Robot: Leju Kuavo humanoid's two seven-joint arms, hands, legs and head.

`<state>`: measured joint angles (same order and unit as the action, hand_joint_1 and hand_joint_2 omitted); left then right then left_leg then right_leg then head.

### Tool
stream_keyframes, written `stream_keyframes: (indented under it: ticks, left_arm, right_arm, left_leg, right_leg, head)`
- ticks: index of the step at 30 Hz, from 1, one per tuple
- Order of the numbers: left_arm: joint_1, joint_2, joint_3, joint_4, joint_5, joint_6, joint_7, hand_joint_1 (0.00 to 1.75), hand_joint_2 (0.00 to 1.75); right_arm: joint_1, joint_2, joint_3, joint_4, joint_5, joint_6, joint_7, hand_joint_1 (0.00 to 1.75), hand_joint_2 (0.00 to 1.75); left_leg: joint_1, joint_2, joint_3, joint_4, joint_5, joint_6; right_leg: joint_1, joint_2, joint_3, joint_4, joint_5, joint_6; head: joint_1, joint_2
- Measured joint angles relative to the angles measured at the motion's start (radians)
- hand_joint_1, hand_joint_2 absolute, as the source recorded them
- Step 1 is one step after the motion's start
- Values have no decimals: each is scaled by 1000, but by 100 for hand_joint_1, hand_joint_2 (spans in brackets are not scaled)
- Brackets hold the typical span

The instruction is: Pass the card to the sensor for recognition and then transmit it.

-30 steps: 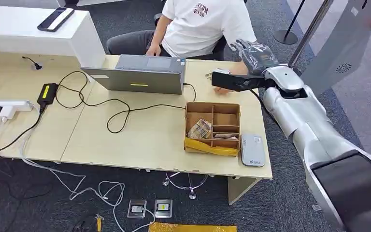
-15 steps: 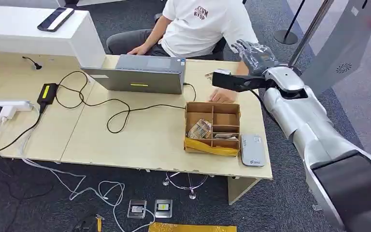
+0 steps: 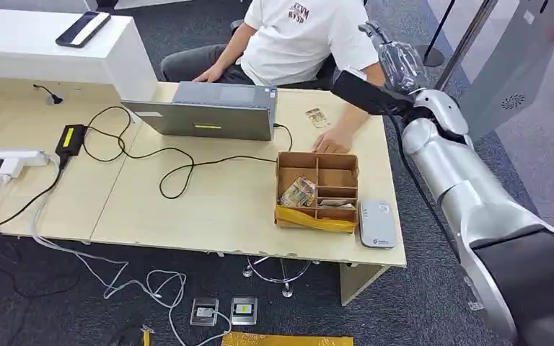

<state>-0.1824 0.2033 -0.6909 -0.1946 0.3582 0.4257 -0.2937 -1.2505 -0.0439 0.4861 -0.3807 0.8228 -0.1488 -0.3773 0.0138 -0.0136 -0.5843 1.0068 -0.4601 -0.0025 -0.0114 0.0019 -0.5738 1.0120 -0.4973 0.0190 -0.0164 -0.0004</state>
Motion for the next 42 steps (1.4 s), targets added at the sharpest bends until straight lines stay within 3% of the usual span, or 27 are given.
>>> stream_keyframes:
  ticks: [4,5,8,11,13,14,19,30,42]
  left_arm:
    - [1,0,0,0,0,0,0,0,0]
    - [1,0,0,0,0,0,0,0,0]
    - [1,0,0,0,3,1,0,0,0]
    - [7,-1,1,0,31,10,-7,0,0]
    - [16,-3,3,0,44,15,-19,0,0]
    - [20,-3,3,0,49,16,-21,0,0]
    - [34,-3,6,0,55,24,-26,0,0]
    - [37,-2,11,0,50,23,-27,0,0]
    - [37,-8,11,0,55,24,-26,0,0]
  right_arm:
    - [1,0,-15,-3,0,0,0,0,0]
    - [1,0,-20,-3,0,0,0,0,175]
    - [1,0,-31,-6,-12,9,-10,0,175]
    - [40,-1,-61,-39,-204,161,-88,0,175]
    - [116,-10,-87,-139,-363,279,-32,0,175]
    - [143,-22,-91,-194,-405,305,-6,0,175]
    - [294,-87,-99,-442,-506,328,92,0,175]
    - [509,-185,-123,-722,-554,291,123,0,175]
    - [648,-234,-154,-940,-562,491,147,0,175]
  left_leg:
    - [0,0,0,0,0,0]
    - [0,0,0,0,0,0]
    - [0,0,0,0,0,0]
    - [0,0,1,0,0,0]
    - [0,0,2,0,0,-1]
    - [0,0,1,0,0,-1]
    - [0,-3,1,0,0,-1]
    - [0,-1,2,0,-1,-1]
    - [0,0,1,0,-1,-1]
  right_leg:
    - [0,0,0,0,0,0]
    - [0,0,0,0,0,0]
    - [0,0,0,0,0,0]
    - [0,0,2,0,0,0]
    - [1,0,1,0,0,0]
    - [0,0,1,0,0,0]
    - [0,-2,3,-1,-1,0]
    - [0,-1,2,-1,0,-1]
    - [0,-1,2,-1,0,-1]
  head:
    - [0,0]
    - [0,0]
    - [0,0]
    - [0,0]
    - [0,0]
    - [1,0]
    - [0,0]
    - [0,0]
    - [0,0]
